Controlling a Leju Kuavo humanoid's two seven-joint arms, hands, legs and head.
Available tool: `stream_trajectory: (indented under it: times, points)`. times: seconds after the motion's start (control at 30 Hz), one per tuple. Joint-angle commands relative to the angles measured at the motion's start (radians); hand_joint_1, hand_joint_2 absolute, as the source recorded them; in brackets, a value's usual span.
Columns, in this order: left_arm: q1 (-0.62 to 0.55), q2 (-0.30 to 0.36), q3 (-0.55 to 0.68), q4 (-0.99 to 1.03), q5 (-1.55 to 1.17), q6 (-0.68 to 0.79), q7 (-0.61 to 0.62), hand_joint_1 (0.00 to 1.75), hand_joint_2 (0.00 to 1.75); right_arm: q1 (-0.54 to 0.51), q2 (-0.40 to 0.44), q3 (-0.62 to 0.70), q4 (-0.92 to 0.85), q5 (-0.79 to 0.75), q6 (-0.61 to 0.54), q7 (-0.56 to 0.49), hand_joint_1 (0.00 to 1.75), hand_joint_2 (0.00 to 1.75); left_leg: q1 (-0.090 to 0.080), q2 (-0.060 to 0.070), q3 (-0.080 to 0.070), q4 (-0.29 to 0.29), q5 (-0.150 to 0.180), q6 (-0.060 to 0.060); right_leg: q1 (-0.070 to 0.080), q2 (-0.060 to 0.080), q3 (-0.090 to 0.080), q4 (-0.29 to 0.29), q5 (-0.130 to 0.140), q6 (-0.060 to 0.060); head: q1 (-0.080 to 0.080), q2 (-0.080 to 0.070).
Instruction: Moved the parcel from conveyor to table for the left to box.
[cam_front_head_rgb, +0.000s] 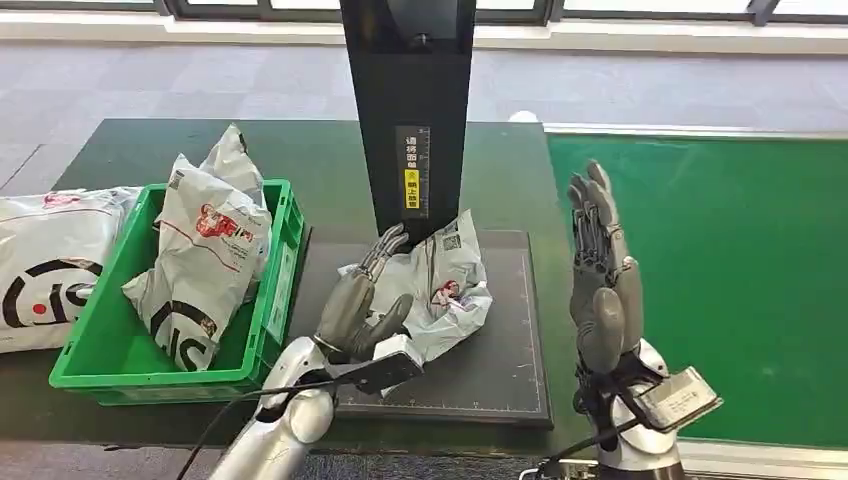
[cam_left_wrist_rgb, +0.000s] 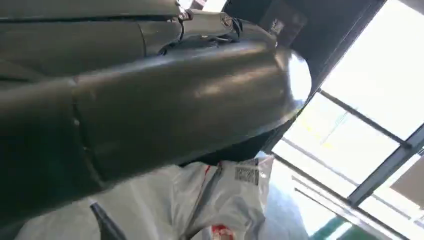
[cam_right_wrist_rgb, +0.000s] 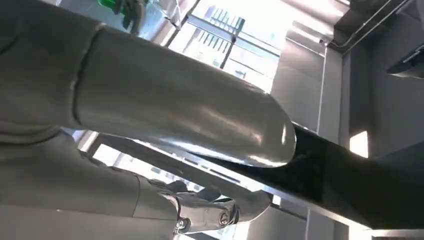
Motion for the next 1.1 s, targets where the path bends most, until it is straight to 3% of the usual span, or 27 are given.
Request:
stream_trajectory:
  times: [0.03, 0.23, 1.1]
  points:
    - [-0.175, -0.02, -0.142, 0.451, -0.244, -0.08, 0.086, 0.0, 1.75, 0.006, -0.012, -0.116, -0.089, -0.056, 0.027, 0.001, 0.0, 1.75, 0.0, -0.006, 0.003, -0.003, 0.002, 0.001, 0.0, -0.007, 0.006, -0.003, 0.0, 0.0, 0.0, 0.0]
    - [-0.258, -0.042, -0.176, 0.69, -0.281, -0.141, 0.051, 0.0, 1.75, -0.035, 0.017, -0.147, -0.065, -0.057, 0.049, 0.001, 0.0, 1.75, 0.0, -0.001, 0.001, -0.001, 0.001, 0.0, 0.0, -0.002, 0.003, -0.001, 0.001, 0.0, 0.0, 0.0]
    - [-0.243, -0.041, -0.174, 0.698, -0.284, -0.135, 0.063, 0.0, 1.75, -0.004, 0.015, -0.147, -0.095, -0.055, 0.042, 0.001, 0.0, 1.75, 0.0, 0.001, 0.005, -0.001, 0.002, 0.001, 0.0, 0.0, 0.007, -0.002, 0.002, 0.0, 0.0, 0.0]
